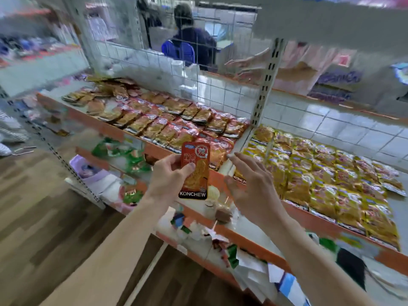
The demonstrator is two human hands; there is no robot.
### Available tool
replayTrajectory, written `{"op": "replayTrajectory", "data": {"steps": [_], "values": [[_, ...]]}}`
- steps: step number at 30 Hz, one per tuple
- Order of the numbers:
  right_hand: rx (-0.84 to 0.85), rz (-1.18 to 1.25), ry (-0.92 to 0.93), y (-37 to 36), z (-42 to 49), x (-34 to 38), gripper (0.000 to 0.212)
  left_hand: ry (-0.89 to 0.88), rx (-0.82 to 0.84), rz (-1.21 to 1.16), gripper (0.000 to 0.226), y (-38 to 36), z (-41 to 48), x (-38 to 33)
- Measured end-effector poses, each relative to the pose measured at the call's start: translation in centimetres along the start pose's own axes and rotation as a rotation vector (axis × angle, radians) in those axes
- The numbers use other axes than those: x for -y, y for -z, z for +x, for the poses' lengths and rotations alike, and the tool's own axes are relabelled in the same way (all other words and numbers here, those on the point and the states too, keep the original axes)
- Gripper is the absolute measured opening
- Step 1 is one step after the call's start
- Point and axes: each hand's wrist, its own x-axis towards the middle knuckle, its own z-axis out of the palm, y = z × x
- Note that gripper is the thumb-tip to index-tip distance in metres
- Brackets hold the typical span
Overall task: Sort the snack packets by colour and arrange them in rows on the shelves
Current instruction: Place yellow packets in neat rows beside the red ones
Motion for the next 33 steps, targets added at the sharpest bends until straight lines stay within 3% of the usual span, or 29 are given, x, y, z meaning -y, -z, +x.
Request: {"op": "replayTrajectory", "data": {"steps": [12,33], "values": [[-0.026,-0.018,-0.025,-5.4,3.0,6.5,0.055,0.009,0.031,0.039,0.010,7.9,4.8,-0.2],[0.072,0.006,-0.023,-14.8,17.1,5.4,0.057,-0.031,-0.022,0.325,0.023,11.7,20.8,0.7]]}}
